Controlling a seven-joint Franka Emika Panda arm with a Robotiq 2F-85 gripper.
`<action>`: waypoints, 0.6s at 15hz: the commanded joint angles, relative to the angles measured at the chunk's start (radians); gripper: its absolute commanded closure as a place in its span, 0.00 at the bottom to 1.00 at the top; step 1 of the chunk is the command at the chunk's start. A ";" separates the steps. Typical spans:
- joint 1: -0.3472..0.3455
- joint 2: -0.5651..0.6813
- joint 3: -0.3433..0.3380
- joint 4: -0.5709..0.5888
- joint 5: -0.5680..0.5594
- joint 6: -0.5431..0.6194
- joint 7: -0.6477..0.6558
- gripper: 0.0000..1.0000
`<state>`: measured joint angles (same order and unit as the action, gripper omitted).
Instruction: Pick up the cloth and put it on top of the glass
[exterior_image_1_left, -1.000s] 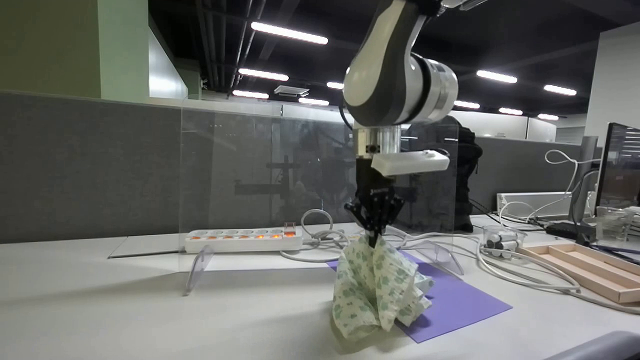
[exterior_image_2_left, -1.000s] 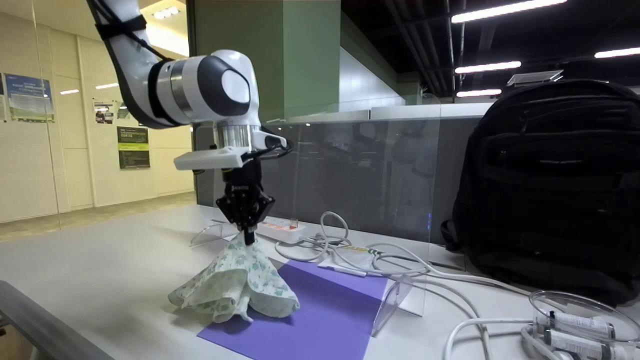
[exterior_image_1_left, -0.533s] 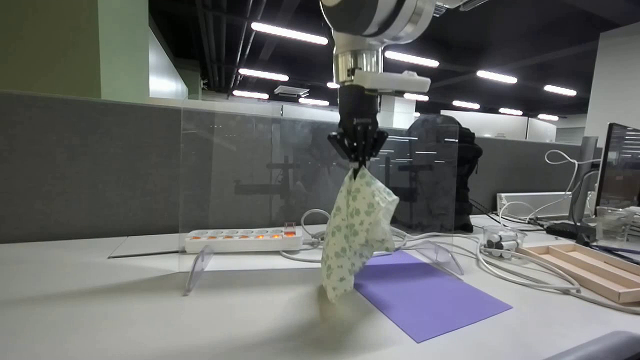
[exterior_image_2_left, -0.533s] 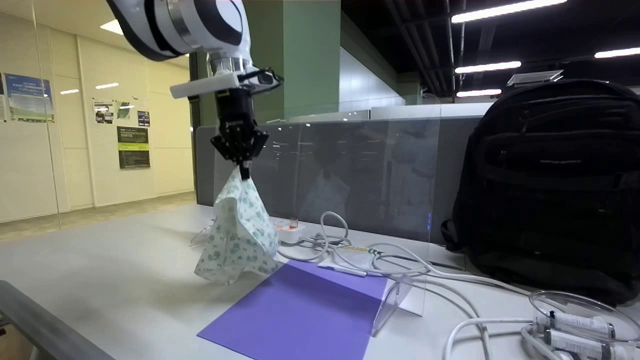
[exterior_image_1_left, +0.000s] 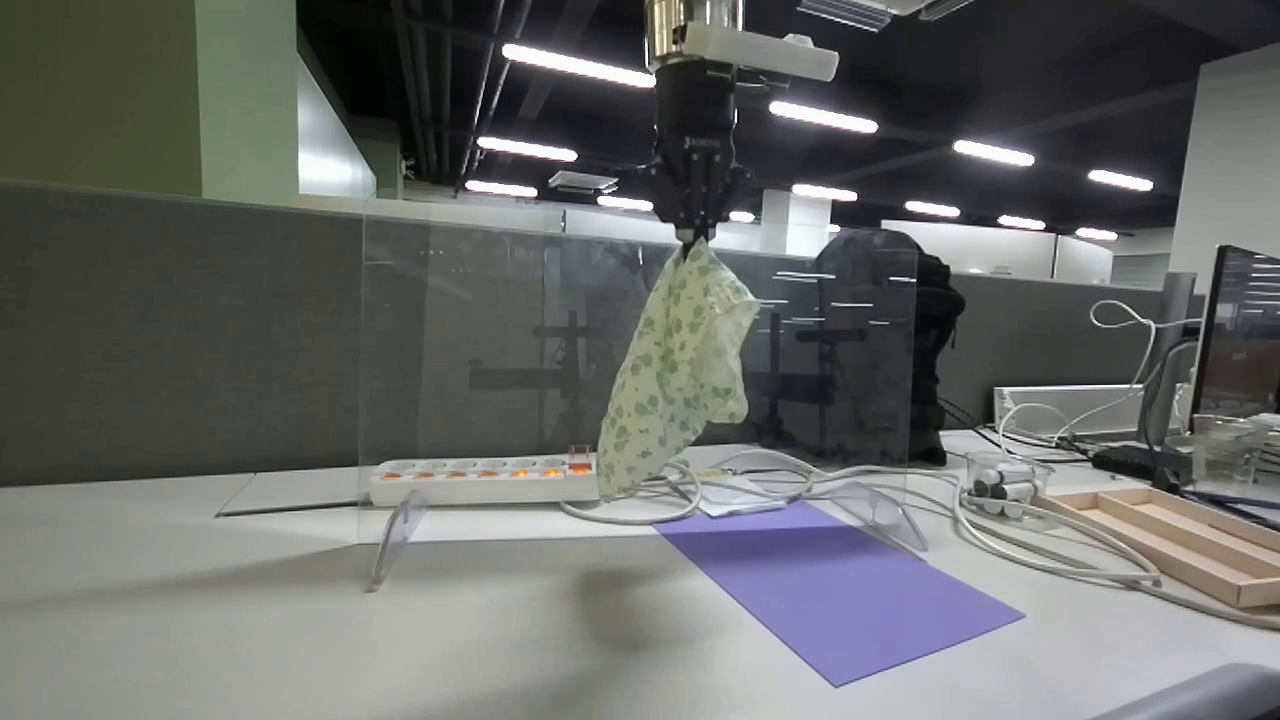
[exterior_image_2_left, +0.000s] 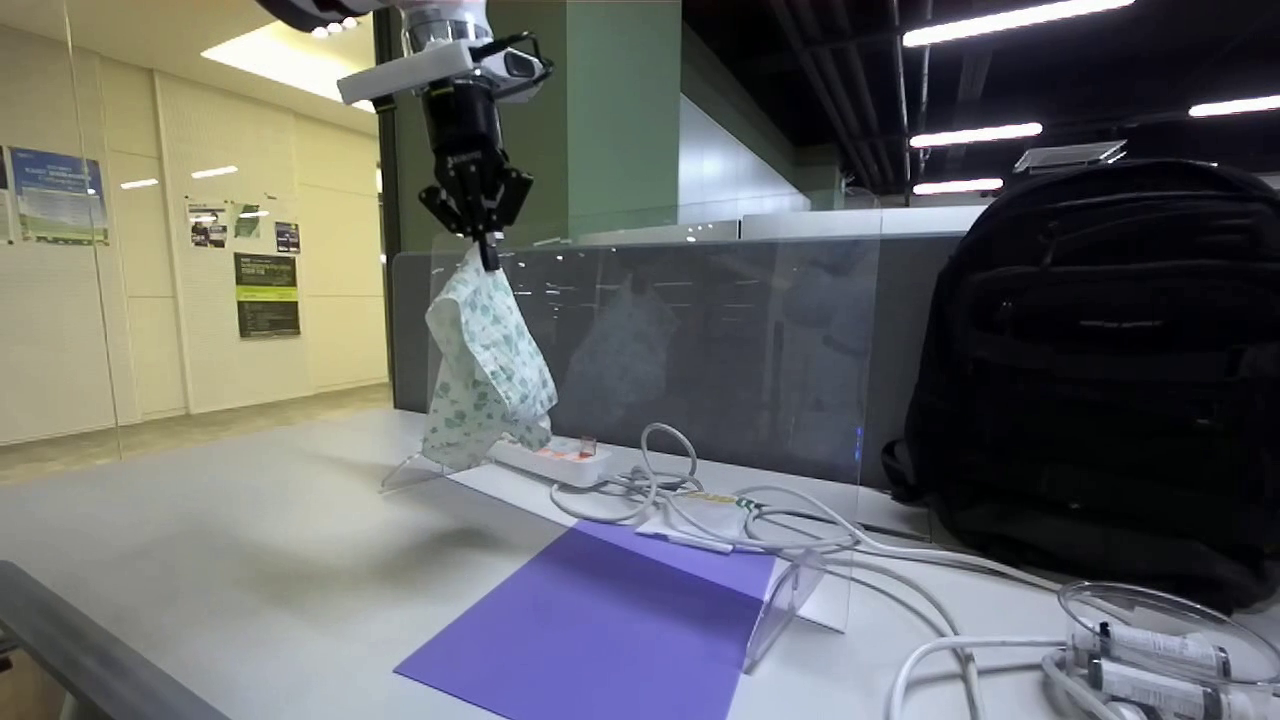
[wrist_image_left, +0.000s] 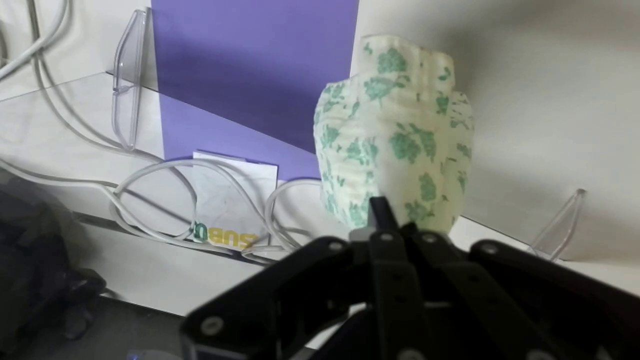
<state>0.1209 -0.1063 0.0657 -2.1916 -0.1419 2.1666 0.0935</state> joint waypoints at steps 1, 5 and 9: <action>-0.014 0.005 0.014 0.002 0.002 -0.002 -0.001 0.99; -0.007 0.014 0.023 0.013 0.011 0.036 -0.019 1.00; 0.003 0.029 0.042 0.063 0.015 0.077 -0.056 1.00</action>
<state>0.1218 -0.0893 0.0937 -2.1818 -0.1380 2.2375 0.0699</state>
